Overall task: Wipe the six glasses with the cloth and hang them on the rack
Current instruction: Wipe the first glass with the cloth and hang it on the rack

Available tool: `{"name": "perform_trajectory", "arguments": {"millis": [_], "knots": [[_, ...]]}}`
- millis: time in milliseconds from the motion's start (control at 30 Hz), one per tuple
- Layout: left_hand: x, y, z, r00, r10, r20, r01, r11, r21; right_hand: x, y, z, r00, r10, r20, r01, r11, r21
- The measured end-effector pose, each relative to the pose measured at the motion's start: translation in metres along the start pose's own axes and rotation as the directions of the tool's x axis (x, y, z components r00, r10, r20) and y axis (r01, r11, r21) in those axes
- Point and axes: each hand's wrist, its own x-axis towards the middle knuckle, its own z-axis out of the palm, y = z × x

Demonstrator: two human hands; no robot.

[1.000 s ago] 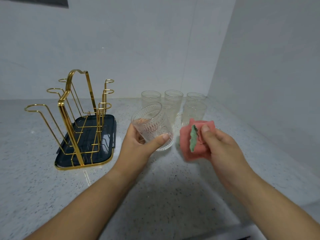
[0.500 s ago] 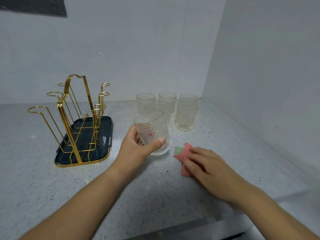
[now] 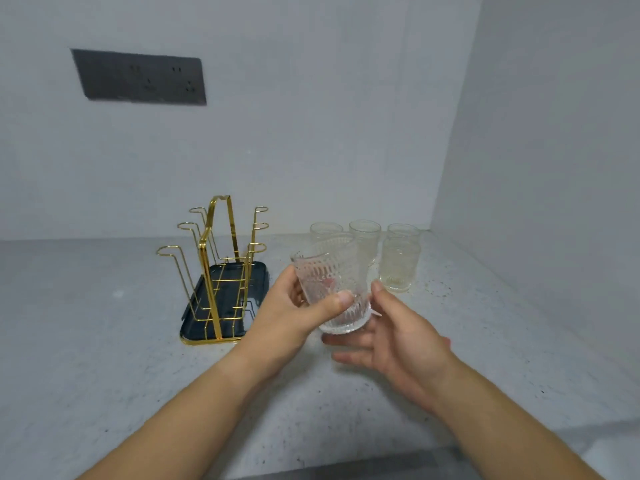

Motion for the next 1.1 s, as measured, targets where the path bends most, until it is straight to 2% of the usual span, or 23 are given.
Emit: {"name": "perform_trajectory", "arguments": {"millis": [100,200,267,400,533,633,700,767,867,1000,1100], "knots": [[-0.007,0.015,-0.013,0.999,0.039,-0.033,-0.039,0.999,-0.011,0.003,0.001,0.026,0.984,0.058,0.167,-0.099,0.965,0.245],[-0.011,0.029,-0.027,0.996,0.052,-0.078,-0.058,0.996,-0.073,0.005,-0.003,0.051,0.946,0.021,0.324,-0.155,0.906,0.395],[-0.012,0.039,-0.037,0.992,0.074,-0.099,-0.084,0.991,-0.101,0.009,-0.008,0.068,0.944,-0.030,0.330,-0.124,0.891,0.436],[-0.003,0.060,-0.067,0.984,0.139,-0.108,-0.150,0.983,-0.103,0.023,-0.027,0.094,0.965,-0.145,0.219,0.043,0.910,0.412],[0.014,0.091,-0.118,0.971,0.175,-0.162,-0.196,0.972,-0.129,0.046,-0.057,0.119,0.955,-0.272,0.120,0.239,0.942,0.236],[0.029,0.115,-0.156,0.957,0.219,-0.193,-0.222,0.975,0.005,0.072,-0.086,0.137,0.924,-0.376,0.066,0.381,0.922,-0.076],[0.043,0.128,-0.177,0.946,0.259,-0.195,-0.227,0.959,0.172,0.091,-0.103,0.150,0.896,-0.437,0.077,0.439,0.845,-0.307],[0.060,0.140,-0.193,0.930,0.320,-0.181,-0.235,0.895,0.378,0.112,-0.118,0.165,0.878,-0.464,0.114,0.457,0.744,-0.488],[0.083,0.148,-0.215,0.930,0.349,-0.120,-0.214,0.775,0.594,0.143,-0.134,0.189,0.863,-0.471,0.182,0.463,0.595,-0.656],[0.112,0.139,-0.236,0.942,0.329,-0.073,-0.191,0.700,0.688,0.180,-0.141,0.216,0.827,-0.472,0.307,0.501,0.369,-0.783],[0.132,0.122,-0.244,0.947,0.316,-0.054,-0.204,0.723,0.660,0.208,-0.136,0.227,0.815,-0.459,0.352,0.511,0.284,-0.811]]}}
